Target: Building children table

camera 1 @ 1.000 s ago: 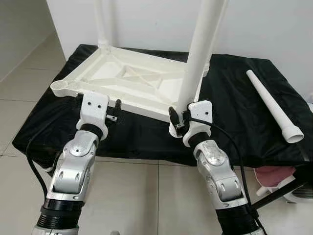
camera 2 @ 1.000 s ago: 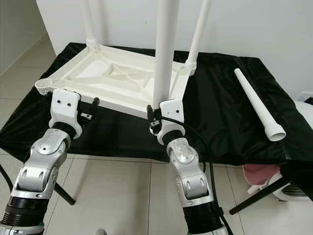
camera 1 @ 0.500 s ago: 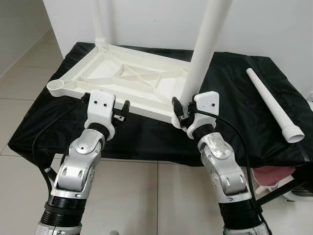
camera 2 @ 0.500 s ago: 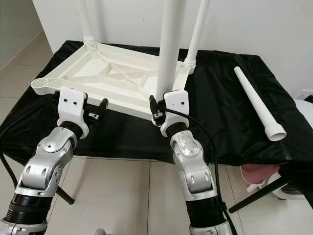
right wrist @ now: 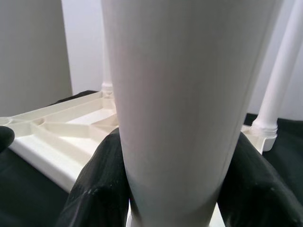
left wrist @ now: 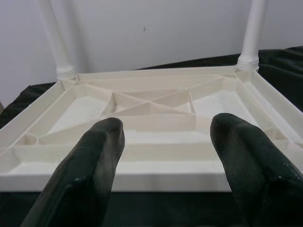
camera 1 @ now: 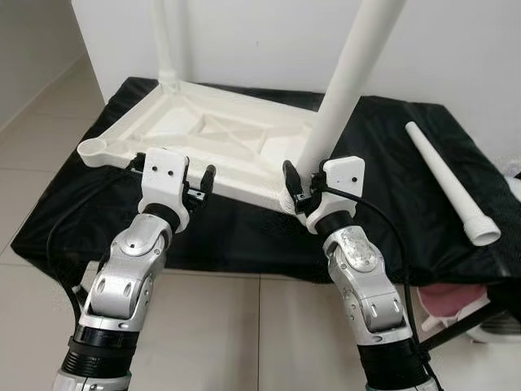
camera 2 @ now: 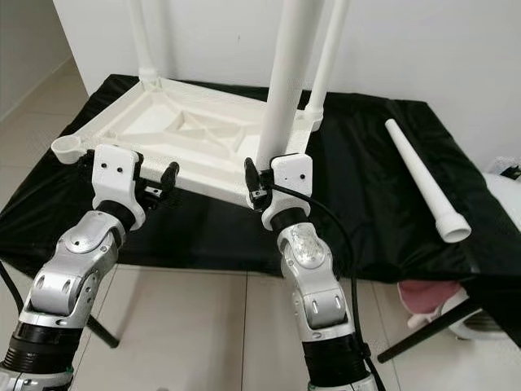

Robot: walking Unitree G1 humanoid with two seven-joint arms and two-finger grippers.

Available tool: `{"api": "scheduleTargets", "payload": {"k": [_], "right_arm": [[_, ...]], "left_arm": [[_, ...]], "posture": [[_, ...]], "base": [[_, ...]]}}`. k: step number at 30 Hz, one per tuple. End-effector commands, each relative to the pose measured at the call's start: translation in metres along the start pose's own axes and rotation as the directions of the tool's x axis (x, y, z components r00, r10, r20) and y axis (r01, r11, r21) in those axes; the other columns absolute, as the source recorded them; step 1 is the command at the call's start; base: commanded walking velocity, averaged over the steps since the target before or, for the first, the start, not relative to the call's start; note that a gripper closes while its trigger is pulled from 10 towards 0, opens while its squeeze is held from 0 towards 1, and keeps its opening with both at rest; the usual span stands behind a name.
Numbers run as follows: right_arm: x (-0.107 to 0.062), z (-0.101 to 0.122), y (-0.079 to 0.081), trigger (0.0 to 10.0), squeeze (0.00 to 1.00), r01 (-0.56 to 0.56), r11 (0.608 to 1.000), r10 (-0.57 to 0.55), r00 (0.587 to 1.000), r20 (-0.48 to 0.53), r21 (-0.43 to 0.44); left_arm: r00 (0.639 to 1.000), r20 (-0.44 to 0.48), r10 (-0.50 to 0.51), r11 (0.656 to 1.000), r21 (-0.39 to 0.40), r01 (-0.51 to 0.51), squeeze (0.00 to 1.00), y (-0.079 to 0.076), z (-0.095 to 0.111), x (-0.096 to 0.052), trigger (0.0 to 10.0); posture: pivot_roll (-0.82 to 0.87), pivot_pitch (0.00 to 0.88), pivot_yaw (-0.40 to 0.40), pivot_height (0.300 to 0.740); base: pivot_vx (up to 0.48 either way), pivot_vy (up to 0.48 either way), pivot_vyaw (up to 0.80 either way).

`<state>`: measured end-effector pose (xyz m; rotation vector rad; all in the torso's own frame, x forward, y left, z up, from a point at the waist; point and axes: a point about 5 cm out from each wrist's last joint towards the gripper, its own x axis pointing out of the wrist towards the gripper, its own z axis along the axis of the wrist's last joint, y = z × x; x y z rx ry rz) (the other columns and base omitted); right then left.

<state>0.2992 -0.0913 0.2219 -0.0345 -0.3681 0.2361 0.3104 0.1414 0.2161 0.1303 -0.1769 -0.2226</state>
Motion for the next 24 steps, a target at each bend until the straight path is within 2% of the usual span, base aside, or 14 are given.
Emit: {"api": "scheduleTargets", "payload": {"k": [1,18,24], "right_arm": [[0.0005,0.0040,-0.0035,10.0,0.00,0.018,1.000,-0.018,1.000,0.023,-0.004],[-0.0006,0.0030,-0.0014,10.0,0.00,0.010,1.000,-0.010,1.000,0.023,-0.008],[-0.0012,0.0030,-0.0003,10.0,0.00,0.004,1.000,-0.004,1.000,0.024,-0.005]], "left_arm": [[0.995,0.011,-0.103,0.995,0.002,0.103,0.00,-0.0061,0.0019,-0.0009,10.0],[0.996,0.005,-0.092,0.996,0.003,0.092,0.00,-0.0044,0.0028,-0.0011,10.0],[0.998,-0.021,-0.067,0.998,0.003,0.067,0.00,-0.0017,-0.0001,-0.0008,10.0]], "posture": [[0.07,0.083,-0.051,0.740],[0.07,0.089,-0.048,0.740],[0.07,0.090,-0.048,0.740]], "base": [[0.386,0.000,0.00],[0.310,0.000,0.00],[0.000,0.000,0.00]]}}
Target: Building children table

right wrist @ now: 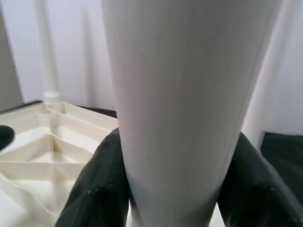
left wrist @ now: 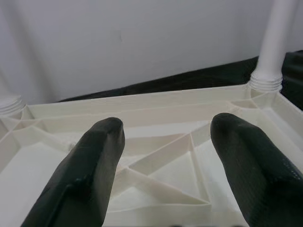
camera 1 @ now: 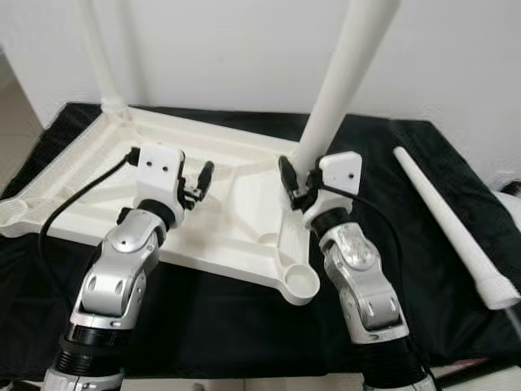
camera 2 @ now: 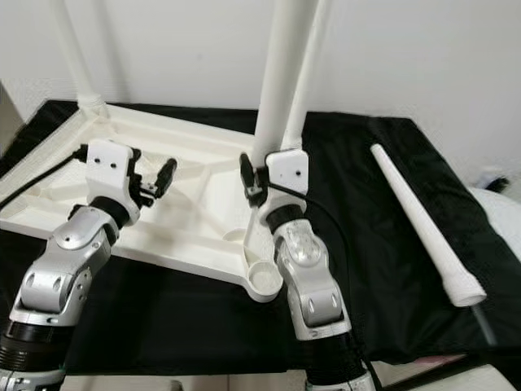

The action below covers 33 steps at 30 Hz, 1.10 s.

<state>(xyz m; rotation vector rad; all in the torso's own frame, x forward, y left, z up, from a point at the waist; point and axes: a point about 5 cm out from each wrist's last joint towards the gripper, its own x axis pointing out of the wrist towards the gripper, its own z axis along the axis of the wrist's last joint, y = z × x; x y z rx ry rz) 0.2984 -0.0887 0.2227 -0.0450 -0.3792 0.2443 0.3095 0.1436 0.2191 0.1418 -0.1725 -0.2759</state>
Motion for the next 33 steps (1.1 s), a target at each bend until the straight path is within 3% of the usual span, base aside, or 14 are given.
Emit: {"api": "scheduleTargets", "payload": {"k": [1,16,27,33], "right_arm": [[-0.0014,0.0020,-0.0029,10.0,0.00,0.014,1.000,-0.014,1.000,0.013,0.005],[-0.0026,0.0024,-0.0014,10.0,0.00,0.008,1.000,-0.008,1.000,0.011,0.005],[-0.0026,0.0016,-0.0005,10.0,0.00,0.004,1.000,-0.004,1.000,0.007,0.007],[-0.0024,0.0015,-0.0003,10.0,0.00,0.002,1.000,-0.002,1.000,0.006,0.007]], "left_arm": [[1.000,-0.019,-0.013,1.000,-0.003,0.013,0.00,-0.0041,-0.0029,0.0003,10.0],[0.999,-0.028,0.019,1.000,-0.014,-0.020,0.00,-0.0005,-0.0028,0.0010,10.0],[0.999,-0.031,0.030,1.000,-0.010,-0.030,0.00,0.0007,-0.0036,0.0004,10.0],[0.999,-0.030,0.028,1.000,0.000,-0.028,0.00,0.0000,-0.0036,0.0004,10.0]], "posture": [[0.07,0.090,-0.048,0.740],[0.07,0.096,-0.048,0.740],[0.07,0.100,-0.050,0.740],[0.07,0.101,-0.050,0.740]], "base": [[0.000,0.000,0.00],[0.000,0.000,0.00],[0.000,0.454,0.00],[0.000,0.000,0.00]]}}
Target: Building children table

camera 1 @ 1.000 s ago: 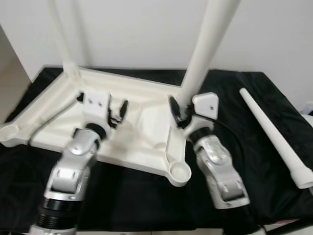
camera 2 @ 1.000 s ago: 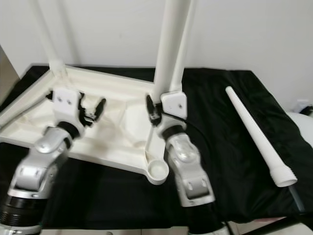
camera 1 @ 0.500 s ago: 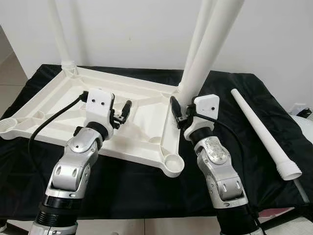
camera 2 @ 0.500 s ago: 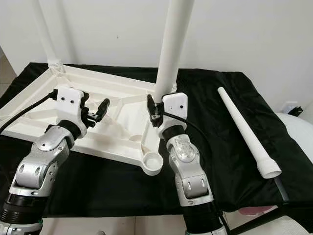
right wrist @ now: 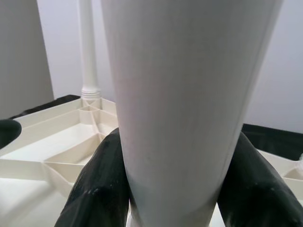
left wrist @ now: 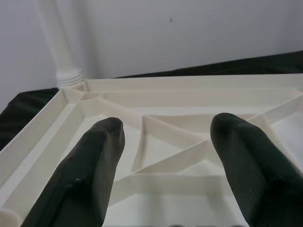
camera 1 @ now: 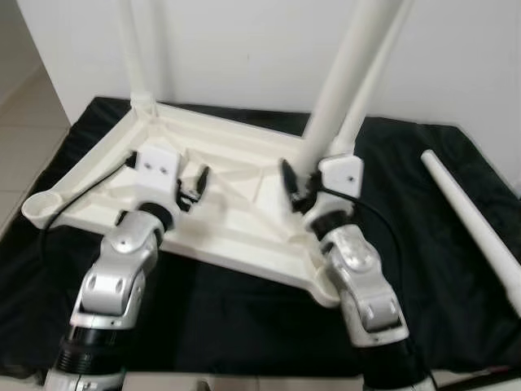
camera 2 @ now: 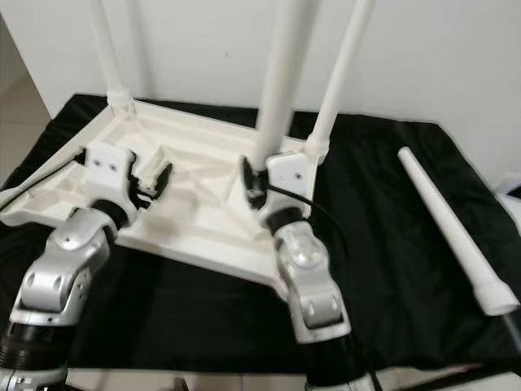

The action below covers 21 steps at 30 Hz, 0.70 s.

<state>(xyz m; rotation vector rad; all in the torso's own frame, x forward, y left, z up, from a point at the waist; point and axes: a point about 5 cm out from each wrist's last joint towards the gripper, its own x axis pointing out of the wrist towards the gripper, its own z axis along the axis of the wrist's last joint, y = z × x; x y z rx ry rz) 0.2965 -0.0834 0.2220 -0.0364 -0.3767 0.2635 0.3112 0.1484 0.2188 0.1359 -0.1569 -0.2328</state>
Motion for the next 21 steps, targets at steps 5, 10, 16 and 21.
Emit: {"api": "scheduleTargets", "payload": {"k": [5,10,16,21], "right_arm": [[-0.0018,0.0013,-0.0059,10.0,0.00,0.019,1.000,-0.019,1.000,0.006,-0.005],[-0.0018,0.0010,-0.0061,10.0,0.00,0.020,1.000,-0.020,1.000,0.006,-0.006],[-0.0021,0.0011,-0.0059,10.0,0.00,0.022,1.000,-0.022,1.000,0.006,-0.006],[-0.0019,0.0010,-0.0062,10.0,0.00,0.023,1.000,-0.023,1.000,0.007,-0.007]], "left_arm": [[1.000,-0.015,-0.016,1.000,0.010,0.016,0.00,-0.0055,-0.0031,-0.0002,10.0],[1.000,-0.012,-0.021,1.000,0.013,0.021,0.00,-0.0062,-0.0030,0.0002,10.0],[0.999,0.019,-0.037,0.998,0.056,0.036,0.00,-0.0087,0.0013,0.0007,10.0],[1.000,0.009,-0.028,0.999,0.027,0.028,0.00,-0.0079,-0.0002,0.0017,10.0]], "posture": [[0.07,0.101,-0.049,0.740],[0.07,0.100,-0.045,0.740],[0.07,0.098,-0.044,0.740],[0.06,0.096,-0.043,0.740]], "base": [[0.000,0.000,0.00],[0.000,0.000,0.00],[0.000,-0.240,0.00],[0.000,-0.288,0.00]]}}
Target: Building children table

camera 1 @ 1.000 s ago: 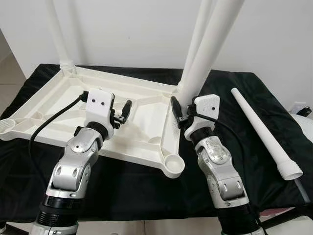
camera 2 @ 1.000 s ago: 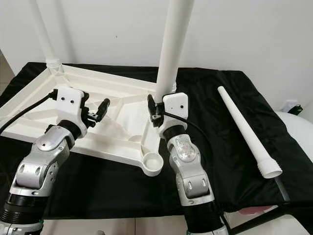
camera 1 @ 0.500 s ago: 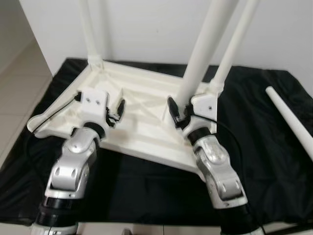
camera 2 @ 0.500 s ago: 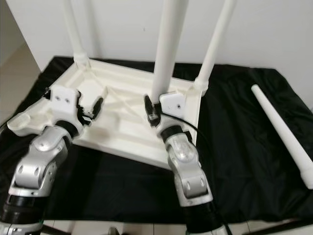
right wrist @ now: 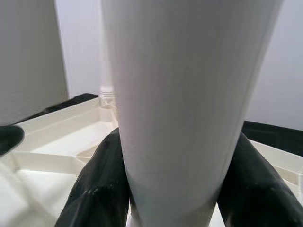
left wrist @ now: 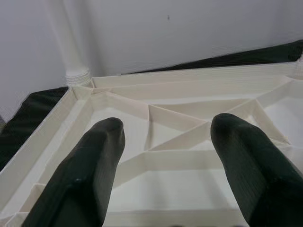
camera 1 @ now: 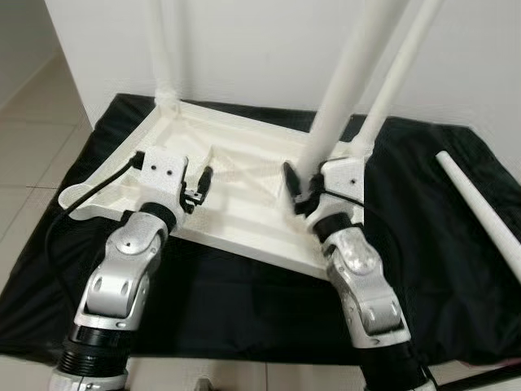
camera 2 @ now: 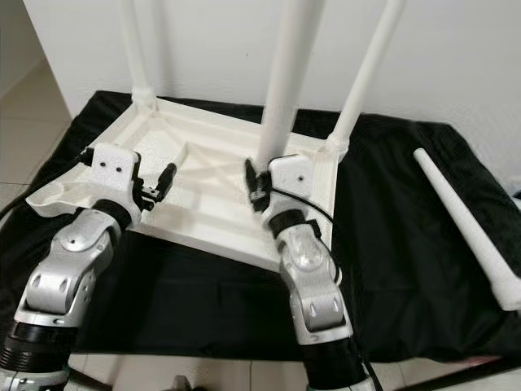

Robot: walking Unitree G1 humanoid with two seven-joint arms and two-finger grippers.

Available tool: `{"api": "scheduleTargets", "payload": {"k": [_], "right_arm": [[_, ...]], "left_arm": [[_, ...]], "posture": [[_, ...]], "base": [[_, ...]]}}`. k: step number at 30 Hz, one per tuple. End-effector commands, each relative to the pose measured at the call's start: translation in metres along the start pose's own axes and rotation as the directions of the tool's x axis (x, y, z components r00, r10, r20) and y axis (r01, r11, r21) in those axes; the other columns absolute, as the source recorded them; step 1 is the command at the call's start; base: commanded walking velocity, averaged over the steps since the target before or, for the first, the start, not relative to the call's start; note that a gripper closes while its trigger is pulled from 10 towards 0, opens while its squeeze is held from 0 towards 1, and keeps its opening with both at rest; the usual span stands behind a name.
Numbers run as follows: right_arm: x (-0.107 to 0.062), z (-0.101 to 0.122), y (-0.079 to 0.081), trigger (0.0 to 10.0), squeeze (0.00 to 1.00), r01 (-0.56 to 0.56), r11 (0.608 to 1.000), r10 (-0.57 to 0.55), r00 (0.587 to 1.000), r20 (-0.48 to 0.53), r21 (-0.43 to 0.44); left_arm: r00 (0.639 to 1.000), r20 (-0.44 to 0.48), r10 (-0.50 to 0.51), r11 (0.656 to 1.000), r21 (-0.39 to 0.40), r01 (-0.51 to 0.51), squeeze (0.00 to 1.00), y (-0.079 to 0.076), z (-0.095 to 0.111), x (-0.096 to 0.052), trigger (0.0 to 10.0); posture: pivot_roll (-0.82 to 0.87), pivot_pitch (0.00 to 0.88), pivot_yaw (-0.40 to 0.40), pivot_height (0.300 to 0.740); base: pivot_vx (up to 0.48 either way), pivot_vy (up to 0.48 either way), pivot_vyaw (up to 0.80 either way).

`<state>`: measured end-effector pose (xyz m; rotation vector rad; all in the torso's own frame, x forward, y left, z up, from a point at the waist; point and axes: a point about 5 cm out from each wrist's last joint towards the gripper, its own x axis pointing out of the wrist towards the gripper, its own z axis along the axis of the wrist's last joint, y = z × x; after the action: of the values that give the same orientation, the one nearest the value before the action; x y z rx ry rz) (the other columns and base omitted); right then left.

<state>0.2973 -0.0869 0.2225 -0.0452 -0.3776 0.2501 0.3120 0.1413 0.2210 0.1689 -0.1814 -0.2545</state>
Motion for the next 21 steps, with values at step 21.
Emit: {"api": "scheduleTargets", "payload": {"k": [21], "right_arm": [[-0.0017,0.0015,-0.0018,10.0,0.00,0.010,1.000,-0.010,1.000,0.010,0.004]], "left_arm": [[1.000,-0.028,0.002,1.000,-0.002,-0.002,0.00,-0.0001,-0.0058,-0.0004,10.0]], "posture": [[0.07,0.095,-0.042,0.740]], "base": [[0.000,0.000,0.00]]}}
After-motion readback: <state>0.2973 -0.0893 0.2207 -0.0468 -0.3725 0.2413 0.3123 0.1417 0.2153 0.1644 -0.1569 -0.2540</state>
